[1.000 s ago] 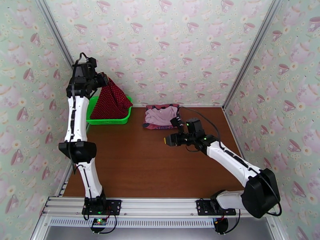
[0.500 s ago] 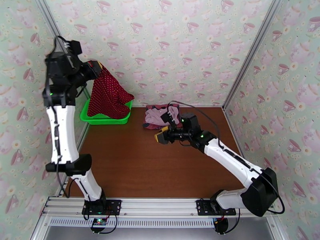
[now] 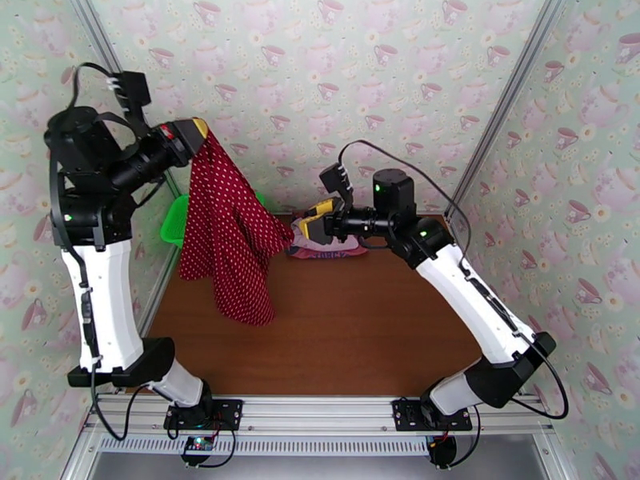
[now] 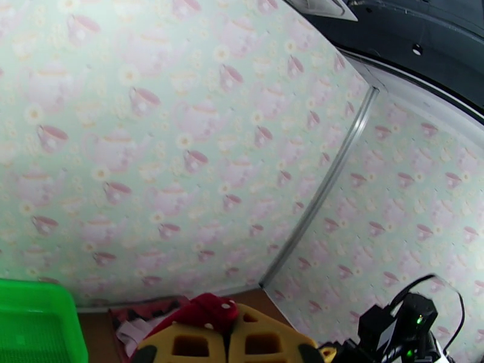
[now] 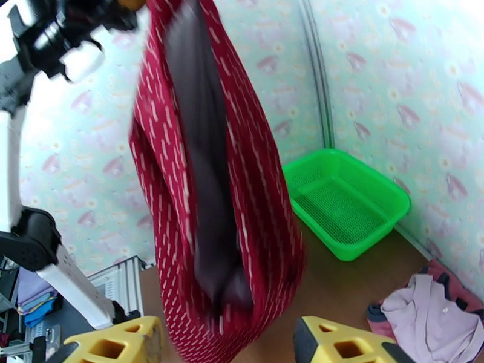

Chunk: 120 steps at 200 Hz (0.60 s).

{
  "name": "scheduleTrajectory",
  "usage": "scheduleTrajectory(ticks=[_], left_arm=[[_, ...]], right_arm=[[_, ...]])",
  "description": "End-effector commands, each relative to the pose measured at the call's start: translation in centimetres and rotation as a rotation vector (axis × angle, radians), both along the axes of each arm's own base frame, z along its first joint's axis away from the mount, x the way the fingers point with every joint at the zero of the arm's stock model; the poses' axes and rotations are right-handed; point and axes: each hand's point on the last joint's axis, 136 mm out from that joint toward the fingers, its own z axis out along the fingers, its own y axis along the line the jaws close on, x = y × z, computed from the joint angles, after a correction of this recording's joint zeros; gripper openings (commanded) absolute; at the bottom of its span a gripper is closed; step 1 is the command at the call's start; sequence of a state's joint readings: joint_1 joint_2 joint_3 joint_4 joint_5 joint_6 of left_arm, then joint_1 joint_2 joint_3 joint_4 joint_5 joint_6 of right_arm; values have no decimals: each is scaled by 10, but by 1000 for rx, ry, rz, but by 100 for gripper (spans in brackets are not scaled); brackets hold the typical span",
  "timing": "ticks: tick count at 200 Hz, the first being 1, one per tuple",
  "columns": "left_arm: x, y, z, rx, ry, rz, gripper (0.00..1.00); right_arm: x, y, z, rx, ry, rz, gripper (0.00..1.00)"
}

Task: Fold and stack the mixed laundry pile

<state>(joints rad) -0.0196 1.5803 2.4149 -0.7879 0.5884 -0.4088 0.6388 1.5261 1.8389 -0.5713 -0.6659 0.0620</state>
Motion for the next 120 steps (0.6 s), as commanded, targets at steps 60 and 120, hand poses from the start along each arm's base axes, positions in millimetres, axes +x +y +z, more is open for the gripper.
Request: scheduleTrajectory(ticks=[60,120], left_arm=[[-52,-63,-43,75,34,-212,0],[-70,-86,-118,235,198,-308,0]], right_arm=[[5,28,-77,-112,188,-122,62],[7,21,-66,-127,125,-152,66]])
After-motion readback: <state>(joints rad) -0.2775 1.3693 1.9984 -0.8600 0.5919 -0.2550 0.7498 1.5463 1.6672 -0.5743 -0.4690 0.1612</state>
